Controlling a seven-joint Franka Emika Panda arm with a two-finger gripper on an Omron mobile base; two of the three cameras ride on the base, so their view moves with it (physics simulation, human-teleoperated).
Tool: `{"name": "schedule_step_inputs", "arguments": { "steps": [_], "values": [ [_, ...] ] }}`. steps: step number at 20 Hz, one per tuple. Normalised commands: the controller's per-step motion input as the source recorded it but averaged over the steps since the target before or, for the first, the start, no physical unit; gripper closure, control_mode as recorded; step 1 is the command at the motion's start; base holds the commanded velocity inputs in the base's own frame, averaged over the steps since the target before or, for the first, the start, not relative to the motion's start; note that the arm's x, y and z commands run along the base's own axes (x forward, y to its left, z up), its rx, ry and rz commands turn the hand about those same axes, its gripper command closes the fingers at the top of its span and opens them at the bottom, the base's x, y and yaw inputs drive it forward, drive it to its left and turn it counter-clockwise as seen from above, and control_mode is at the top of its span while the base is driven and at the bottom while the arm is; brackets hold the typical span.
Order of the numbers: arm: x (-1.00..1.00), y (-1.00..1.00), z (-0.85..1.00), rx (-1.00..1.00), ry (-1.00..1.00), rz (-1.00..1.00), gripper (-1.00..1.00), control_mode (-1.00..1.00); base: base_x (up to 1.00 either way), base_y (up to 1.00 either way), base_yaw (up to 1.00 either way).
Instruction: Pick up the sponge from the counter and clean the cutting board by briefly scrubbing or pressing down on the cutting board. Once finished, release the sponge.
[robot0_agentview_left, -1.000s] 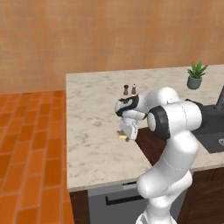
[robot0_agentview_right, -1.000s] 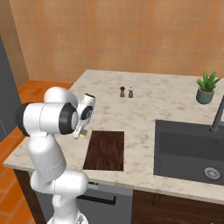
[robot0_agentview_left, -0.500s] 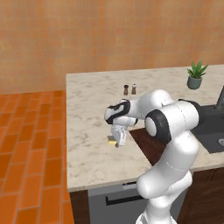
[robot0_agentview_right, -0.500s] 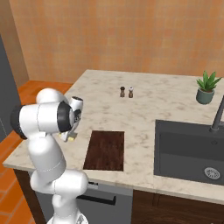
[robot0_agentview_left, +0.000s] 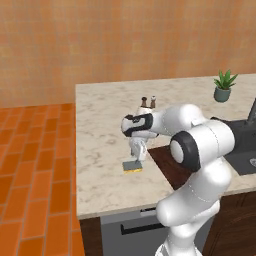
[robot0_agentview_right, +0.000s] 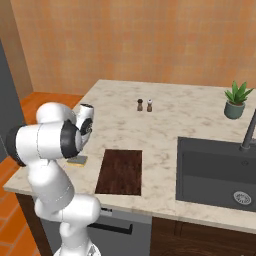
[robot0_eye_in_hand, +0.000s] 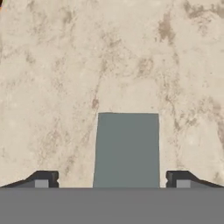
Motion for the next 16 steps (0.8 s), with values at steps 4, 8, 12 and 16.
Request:
{"name": "schedule_step_inputs", "arguments": {
  "steps": [4,8,12,16],
  "values": [
    [-0.88,-0.46,0.48,0.09,-0.09,0.0,-1.0,-1.0,0.0,0.0,0.0],
    [-0.93,-0.24,0.64,0.07,-0.1,-0.03,-1.0,-1.0,0.0,0.0,0.0],
    [-0.6,-0.03,0.97,0.0,-0.05,-0.12,-1.0,-1.0,0.0,0.0,0.0],
    [-0.91,-0.07,0.66,0.04,-0.02,-0.17,-1.0,-1.0,0.0,0.0,0.0]
  ]
}}
